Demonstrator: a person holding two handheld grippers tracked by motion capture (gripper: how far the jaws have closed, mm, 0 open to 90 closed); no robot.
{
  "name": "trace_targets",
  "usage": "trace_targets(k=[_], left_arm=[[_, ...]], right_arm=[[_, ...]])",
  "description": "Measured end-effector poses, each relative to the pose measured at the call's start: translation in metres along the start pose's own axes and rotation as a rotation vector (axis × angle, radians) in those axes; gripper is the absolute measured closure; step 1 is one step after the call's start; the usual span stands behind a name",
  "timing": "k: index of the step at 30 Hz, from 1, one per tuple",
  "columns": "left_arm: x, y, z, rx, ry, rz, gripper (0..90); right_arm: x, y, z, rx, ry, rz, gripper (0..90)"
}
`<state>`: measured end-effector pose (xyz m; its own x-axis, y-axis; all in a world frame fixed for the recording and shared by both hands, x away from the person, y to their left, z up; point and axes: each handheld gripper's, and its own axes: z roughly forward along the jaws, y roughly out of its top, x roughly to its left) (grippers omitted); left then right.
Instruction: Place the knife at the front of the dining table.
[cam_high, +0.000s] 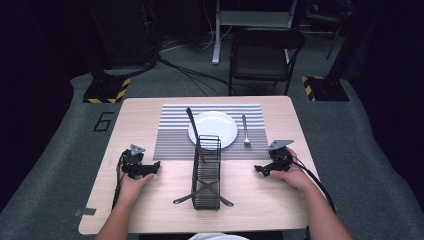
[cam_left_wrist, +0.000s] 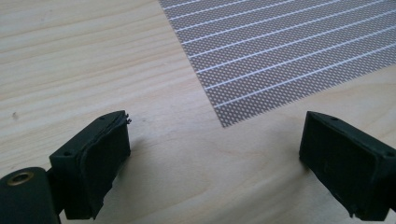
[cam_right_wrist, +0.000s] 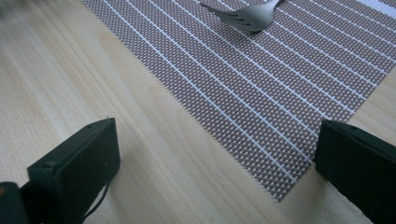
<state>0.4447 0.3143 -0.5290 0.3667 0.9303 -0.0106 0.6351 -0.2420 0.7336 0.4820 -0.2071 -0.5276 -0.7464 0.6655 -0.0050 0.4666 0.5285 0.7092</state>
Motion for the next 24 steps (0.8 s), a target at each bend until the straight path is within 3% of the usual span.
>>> trace_targets(k=[11,15,24], left_arm=[[-0.0025,-0.001,-0.0005,-0.004,-0.003,0.001,8.8],[-0.003,-0.0017,-0.0014,-0.022,-0.012,0.008,15.1],[-0.003,-0.0016,-0.002,-0.021,-0.017,0.012,16.4]], right_arm=[[0.0005,0.0002,0.0003,-0.003,-0.001,0.008,0.0],[0.0005,0.0002,0.0004,-0.004,-0.001,0.008,0.0],[0.0005,0.0002,0.0004,-0.004,-0.001,0.008,0.0]])
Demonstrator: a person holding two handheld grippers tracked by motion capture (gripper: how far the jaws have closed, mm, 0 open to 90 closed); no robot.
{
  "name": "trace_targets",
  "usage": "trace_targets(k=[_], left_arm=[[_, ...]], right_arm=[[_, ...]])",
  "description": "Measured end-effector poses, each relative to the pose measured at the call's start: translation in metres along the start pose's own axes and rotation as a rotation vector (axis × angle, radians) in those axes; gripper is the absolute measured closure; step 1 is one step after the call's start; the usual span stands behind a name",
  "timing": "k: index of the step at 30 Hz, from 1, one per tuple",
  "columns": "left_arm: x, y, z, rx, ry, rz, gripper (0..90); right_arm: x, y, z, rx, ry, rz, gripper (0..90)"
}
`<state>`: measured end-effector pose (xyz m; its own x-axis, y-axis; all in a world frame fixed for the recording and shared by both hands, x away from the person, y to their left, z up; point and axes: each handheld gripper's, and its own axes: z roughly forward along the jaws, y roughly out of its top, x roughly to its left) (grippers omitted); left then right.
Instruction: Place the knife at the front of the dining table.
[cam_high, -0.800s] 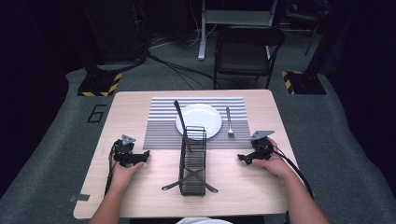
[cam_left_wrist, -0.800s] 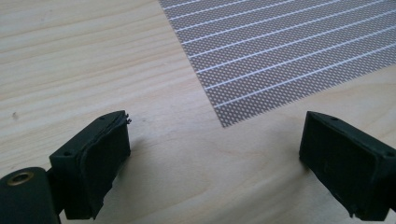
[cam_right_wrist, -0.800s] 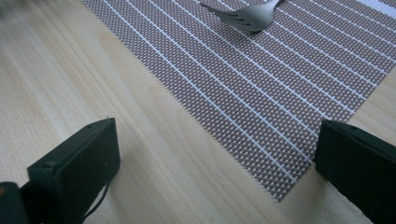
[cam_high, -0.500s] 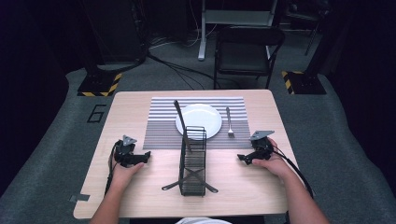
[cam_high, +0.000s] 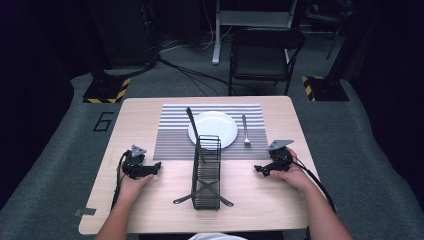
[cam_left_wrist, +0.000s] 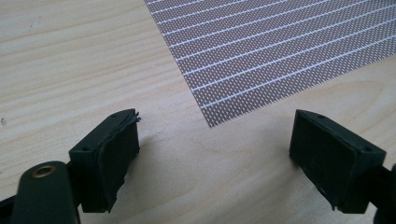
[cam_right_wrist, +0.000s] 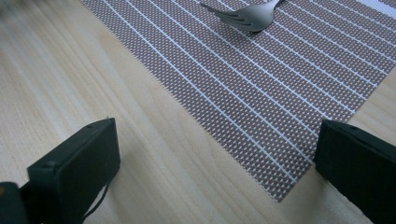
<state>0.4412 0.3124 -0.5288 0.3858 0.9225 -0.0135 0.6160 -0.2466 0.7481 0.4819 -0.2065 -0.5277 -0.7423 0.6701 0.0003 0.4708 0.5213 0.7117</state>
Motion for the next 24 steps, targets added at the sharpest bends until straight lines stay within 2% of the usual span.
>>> trace_targets(k=[5,8,13,15,16,17,18,20,24], left_arm=[[-0.001,0.0,-0.001,0.002,-0.003,0.007,20.1],[-0.004,0.001,-0.002,-0.008,-0.012,0.017,29.1],[-0.007,0.002,-0.003,-0.002,-0.026,0.029,35.6],[-0.01,0.003,-0.004,0.002,-0.035,0.024,39.5],[-0.013,0.005,-0.006,0.021,-0.055,-0.005,40.5],[-0.013,0.005,-0.006,0.021,-0.055,-0.005,41.4],[-0.015,0.006,-0.007,0.027,-0.067,-0.025,42.9],[-0.02,0.008,-0.01,0.015,-0.077,-0.038,44.6],[-0.025,0.012,-0.015,0.01,-0.084,-0.034,45.2]], right_arm=[[0.0,0.0,0.0,0.0,0.0,-0.001,0.0],[0.0,0.0,0.0,-0.004,-0.001,-0.005,0.0],[0.0,0.0,0.001,-0.004,-0.001,-0.007,0.0],[0.0,0.0,0.001,-0.005,-0.002,-0.006,0.0],[0.0,0.0,0.001,-0.005,-0.002,-0.005,0.0],[0.0,0.0,0.001,-0.005,-0.002,-0.005,0.0],[0.0,0.0,0.0,-0.004,-0.001,-0.005,0.0],[0.0,0.0,0.001,-0.005,-0.002,-0.005,0.0],[0.0,0.0,0.001,-0.005,-0.001,-0.005,0.0]])
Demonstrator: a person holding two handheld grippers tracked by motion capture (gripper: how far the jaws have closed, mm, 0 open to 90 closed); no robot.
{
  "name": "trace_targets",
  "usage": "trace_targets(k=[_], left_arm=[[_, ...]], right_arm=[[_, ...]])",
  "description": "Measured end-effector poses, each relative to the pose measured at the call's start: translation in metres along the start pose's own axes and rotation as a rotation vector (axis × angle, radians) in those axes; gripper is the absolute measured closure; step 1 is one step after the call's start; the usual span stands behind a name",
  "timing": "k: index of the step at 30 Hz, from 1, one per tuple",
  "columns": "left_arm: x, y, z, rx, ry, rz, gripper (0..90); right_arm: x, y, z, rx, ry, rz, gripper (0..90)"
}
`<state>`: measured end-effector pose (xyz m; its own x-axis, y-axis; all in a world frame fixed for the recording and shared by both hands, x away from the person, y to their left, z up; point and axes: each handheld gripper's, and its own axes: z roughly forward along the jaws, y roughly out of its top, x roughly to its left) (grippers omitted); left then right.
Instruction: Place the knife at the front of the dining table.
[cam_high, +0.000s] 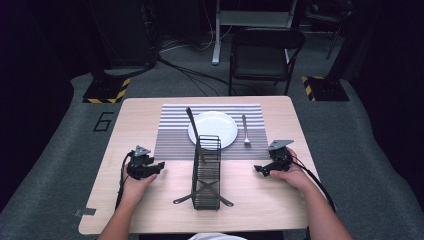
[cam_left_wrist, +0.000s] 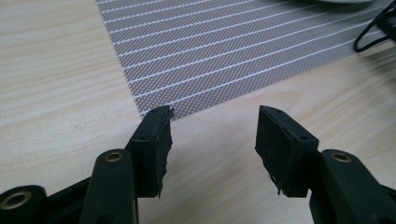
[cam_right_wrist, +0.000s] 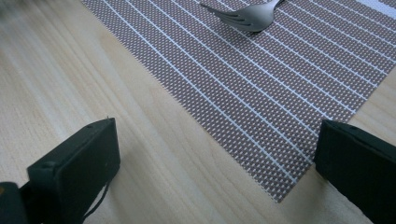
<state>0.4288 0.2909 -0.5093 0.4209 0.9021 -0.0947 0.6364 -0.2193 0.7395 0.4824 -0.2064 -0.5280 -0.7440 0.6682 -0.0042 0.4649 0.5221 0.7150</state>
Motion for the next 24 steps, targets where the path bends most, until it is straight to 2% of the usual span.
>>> trace_targets(k=[2,4,7,8,10,16,20,23,24], left_arm=[[-0.004,0.003,-0.003,-0.005,-0.013,-0.002,45.1],[-0.009,0.007,-0.006,0.007,-0.026,0.018,44.9],[-0.014,0.011,-0.009,0.0,-0.041,0.026,44.9],[-0.018,0.014,-0.011,-0.002,-0.058,0.017,45.0],[-0.02,0.015,-0.012,-0.004,-0.066,0.017,45.5],[-0.032,0.027,-0.015,0.027,-0.102,0.084,50.7],[-0.038,0.038,-0.017,0.018,-0.118,0.073,52.3],[-0.041,0.043,-0.017,0.003,-0.131,0.049,53.1],[-0.041,0.044,-0.017,0.006,-0.132,0.054,53.4]], right_arm=[[0.0,0.0,0.0,0.004,0.001,-0.001,0.0],[0.0,0.0,0.0,0.0,0.0,0.0,0.0],[0.0,0.0,0.0,0.0,-0.001,-0.001,0.0],[0.0,0.0,0.0,0.0,-0.001,-0.001,0.0],[0.0,0.0,0.0,0.0,0.0,-0.001,0.0],[0.0,0.0,0.0,0.0,0.0,0.0,0.0],[0.0,0.0,0.0,0.002,0.001,-0.006,0.0],[0.0,0.0,0.0,0.002,0.001,-0.007,0.0],[-0.001,0.0,0.0,0.002,0.001,-0.009,0.0]])
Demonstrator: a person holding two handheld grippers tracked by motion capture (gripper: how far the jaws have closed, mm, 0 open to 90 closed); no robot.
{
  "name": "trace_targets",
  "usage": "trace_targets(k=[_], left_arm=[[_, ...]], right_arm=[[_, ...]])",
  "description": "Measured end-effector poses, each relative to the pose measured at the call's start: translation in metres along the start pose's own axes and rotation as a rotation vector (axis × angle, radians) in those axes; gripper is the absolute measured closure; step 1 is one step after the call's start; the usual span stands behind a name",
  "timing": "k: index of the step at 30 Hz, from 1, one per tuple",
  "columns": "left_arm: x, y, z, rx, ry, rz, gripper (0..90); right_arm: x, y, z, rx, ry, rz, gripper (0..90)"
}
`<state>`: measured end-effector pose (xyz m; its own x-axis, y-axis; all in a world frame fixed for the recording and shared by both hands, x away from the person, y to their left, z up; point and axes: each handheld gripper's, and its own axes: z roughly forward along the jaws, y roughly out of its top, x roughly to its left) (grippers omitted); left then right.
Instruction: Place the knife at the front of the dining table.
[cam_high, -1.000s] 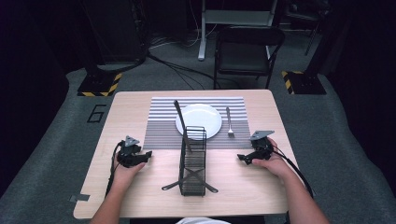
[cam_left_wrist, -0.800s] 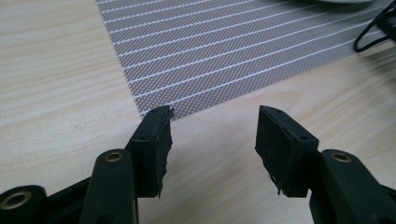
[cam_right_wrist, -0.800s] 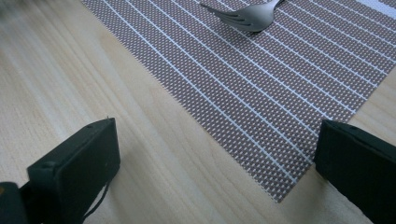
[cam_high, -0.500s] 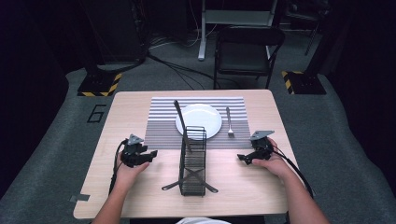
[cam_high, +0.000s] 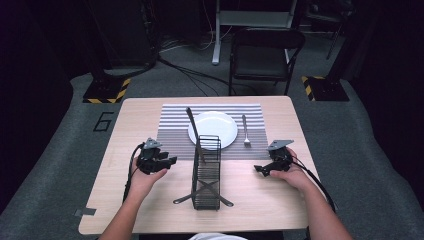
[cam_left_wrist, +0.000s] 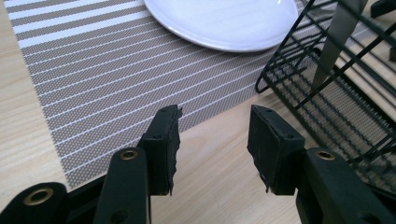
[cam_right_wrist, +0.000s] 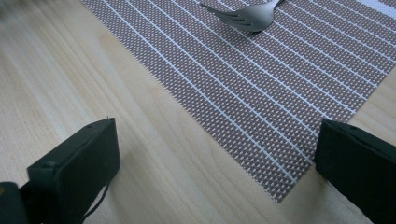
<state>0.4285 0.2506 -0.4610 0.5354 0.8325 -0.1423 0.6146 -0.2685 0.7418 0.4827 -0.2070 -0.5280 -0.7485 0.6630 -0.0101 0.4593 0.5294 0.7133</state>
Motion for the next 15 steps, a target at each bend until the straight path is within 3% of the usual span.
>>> trace_targets(k=[6,15], left_arm=[[-0.007,0.011,-0.002,-0.019,0.004,-0.013,54.2],[-0.021,0.037,-0.012,-0.06,-0.011,0.003,55.5]], right_arm=[[0.0,0.0,0.0,0.0,0.0,0.004,0.0],[0.0,0.0,0.0,0.0,0.0,0.002,0.0]])
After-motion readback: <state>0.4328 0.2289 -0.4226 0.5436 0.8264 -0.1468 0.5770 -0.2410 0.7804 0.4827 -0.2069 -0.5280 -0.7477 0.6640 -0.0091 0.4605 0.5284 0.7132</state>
